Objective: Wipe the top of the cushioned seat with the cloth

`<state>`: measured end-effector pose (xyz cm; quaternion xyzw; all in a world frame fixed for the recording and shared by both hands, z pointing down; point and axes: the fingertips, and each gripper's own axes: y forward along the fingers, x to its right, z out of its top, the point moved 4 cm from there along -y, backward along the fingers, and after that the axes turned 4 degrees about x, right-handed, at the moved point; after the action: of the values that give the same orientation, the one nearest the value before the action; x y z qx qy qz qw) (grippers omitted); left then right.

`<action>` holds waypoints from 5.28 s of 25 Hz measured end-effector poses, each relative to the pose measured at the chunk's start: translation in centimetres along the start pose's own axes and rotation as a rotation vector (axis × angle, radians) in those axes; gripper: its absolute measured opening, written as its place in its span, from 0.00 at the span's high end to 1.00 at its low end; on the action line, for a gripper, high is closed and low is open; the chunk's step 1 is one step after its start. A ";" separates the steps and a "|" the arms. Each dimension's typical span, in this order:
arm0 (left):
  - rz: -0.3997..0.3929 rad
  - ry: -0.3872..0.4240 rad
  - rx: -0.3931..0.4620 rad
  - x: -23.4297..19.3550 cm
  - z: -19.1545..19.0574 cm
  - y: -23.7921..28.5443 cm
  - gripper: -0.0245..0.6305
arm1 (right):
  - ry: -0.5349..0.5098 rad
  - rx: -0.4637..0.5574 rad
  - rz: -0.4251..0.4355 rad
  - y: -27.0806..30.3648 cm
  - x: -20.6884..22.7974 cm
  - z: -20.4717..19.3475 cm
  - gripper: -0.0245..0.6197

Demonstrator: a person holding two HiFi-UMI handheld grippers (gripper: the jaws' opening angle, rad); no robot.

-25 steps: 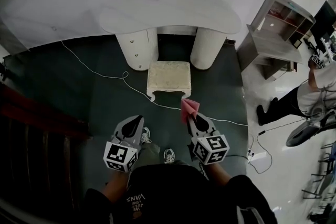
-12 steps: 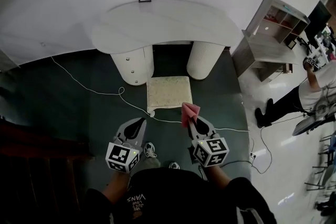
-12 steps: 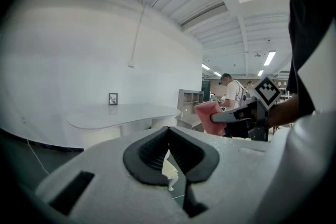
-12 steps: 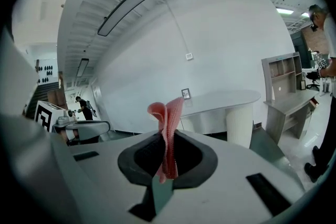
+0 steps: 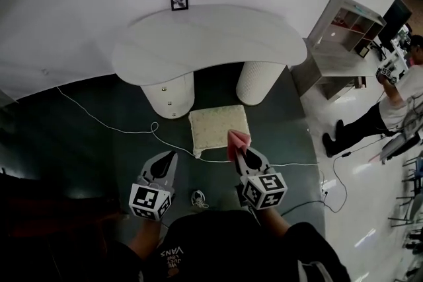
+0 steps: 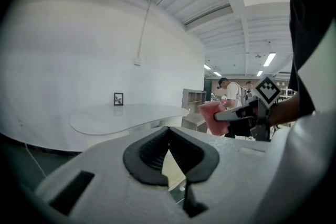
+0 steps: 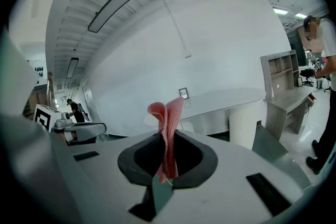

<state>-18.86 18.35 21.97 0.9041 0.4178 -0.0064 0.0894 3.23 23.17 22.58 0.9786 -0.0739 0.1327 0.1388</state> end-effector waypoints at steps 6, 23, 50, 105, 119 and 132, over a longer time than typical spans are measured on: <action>0.012 -0.047 -0.032 -2.2 -1.7 2.0 0.94 | 0.018 -0.047 -0.026 2.9 1.5 -1.1 0.92; 0.105 -0.084 -0.080 -6.1 -3.3 13.4 0.94 | -0.023 -0.251 0.088 16.7 8.6 -3.5 0.92; 0.343 -0.205 -0.224 -12.5 -15.9 14.1 0.94 | -0.091 -0.595 0.120 38.7 11.9 -26.1 0.92; 0.011 -0.228 -0.241 -5.3 -23.4 29.8 0.94 | -0.074 -0.804 -0.528 31.8 47.2 -31.0 0.92; 0.067 -0.193 -0.221 -7.4 -21.7 24.0 0.94 | 0.027 -0.563 -0.194 36.6 30.3 -28.8 0.92; 0.172 -0.204 -0.260 -9.9 -23.0 13.8 0.94 | 0.105 -0.639 0.013 39.2 12.0 -36.7 0.92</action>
<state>-16.36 5.97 47.58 0.9121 0.3248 -0.0362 0.2476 -1.23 -4.71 69.85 0.8769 -0.1109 0.1538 0.4416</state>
